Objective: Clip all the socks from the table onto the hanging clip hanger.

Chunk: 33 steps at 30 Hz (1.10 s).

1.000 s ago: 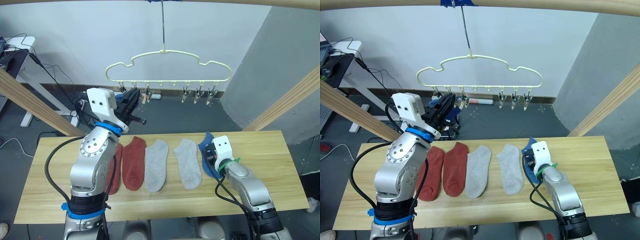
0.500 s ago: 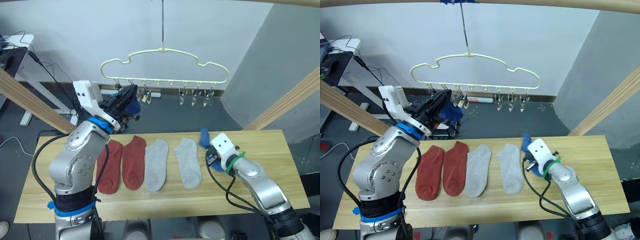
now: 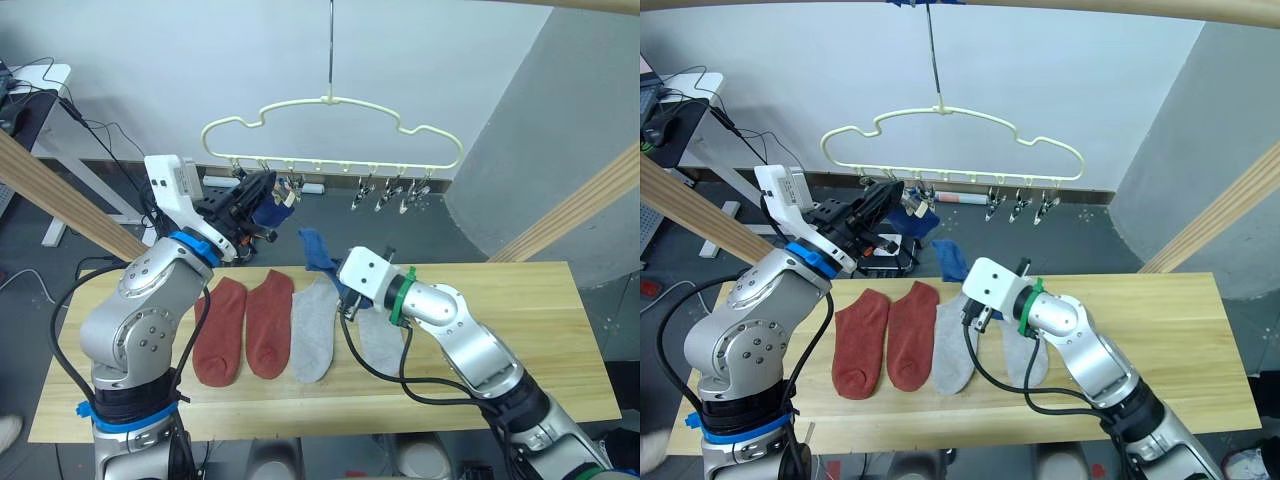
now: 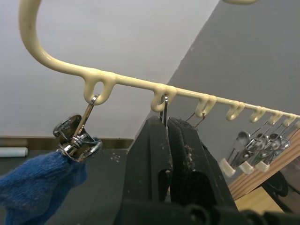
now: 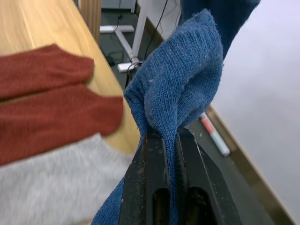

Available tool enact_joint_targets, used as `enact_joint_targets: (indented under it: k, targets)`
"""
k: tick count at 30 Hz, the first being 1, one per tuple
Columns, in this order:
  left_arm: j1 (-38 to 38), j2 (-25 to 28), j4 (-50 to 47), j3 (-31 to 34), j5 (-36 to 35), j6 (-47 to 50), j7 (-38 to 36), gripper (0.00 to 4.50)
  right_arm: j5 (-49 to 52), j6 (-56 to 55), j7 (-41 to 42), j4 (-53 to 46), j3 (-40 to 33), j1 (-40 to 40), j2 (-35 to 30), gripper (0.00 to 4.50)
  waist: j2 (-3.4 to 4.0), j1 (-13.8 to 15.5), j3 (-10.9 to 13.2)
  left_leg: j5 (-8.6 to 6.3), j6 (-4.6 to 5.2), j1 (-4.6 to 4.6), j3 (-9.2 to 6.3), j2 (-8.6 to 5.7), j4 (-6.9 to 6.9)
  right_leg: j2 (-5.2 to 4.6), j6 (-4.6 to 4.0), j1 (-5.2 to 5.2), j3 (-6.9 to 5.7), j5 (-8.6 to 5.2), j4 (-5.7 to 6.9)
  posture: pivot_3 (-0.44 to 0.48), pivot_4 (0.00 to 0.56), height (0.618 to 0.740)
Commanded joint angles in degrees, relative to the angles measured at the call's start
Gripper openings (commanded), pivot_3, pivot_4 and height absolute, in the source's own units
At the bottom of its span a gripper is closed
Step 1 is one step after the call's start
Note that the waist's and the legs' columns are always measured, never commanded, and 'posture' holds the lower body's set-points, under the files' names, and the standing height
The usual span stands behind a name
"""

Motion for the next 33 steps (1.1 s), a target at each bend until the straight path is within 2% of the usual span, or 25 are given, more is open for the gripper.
enact_joint_targets:
  k: [1,16,33]
  targets:
    - [0.3,0.6,-4.0,0.5,-1.9,0.0,0.1,0.0,-0.9,-2.7,-1.1,1.4,-0.3,-1.6,2.4,0.02,0.0,0.0,0.0,0.0,0.0,0.0,0.0,0.0,0.0,0.0,0.0,0.0,0.0,0.0,0.0,-0.161,0.35,0.74]
    - [1.9,0.7,-4.6,0.4,-1.7,-0.3,0.4,0.0,-2.6,-7.3,-3.7,6.7,-2.2,-5.4,8.4,0.02,0.0,0.0,0.0,0.01,-0.01,-0.01,0.0,0.01,-0.02,-0.01,-0.01,-0.02,0.01,0.0,0.0,-0.145,0.34,0.74]
    - [2.6,0.6,-4.5,0.5,-1.6,-0.4,1.2,0.0,-1.9,-8.4,-2.5,6.5,-2.6,-6.8,10.3,0.02,0.0,0.0,0.0,0.0,0.0,0.0,-0.01,0.02,-0.02,-0.01,-0.01,-0.02,0.0,0.01,0.03,-0.144,0.344,0.74]
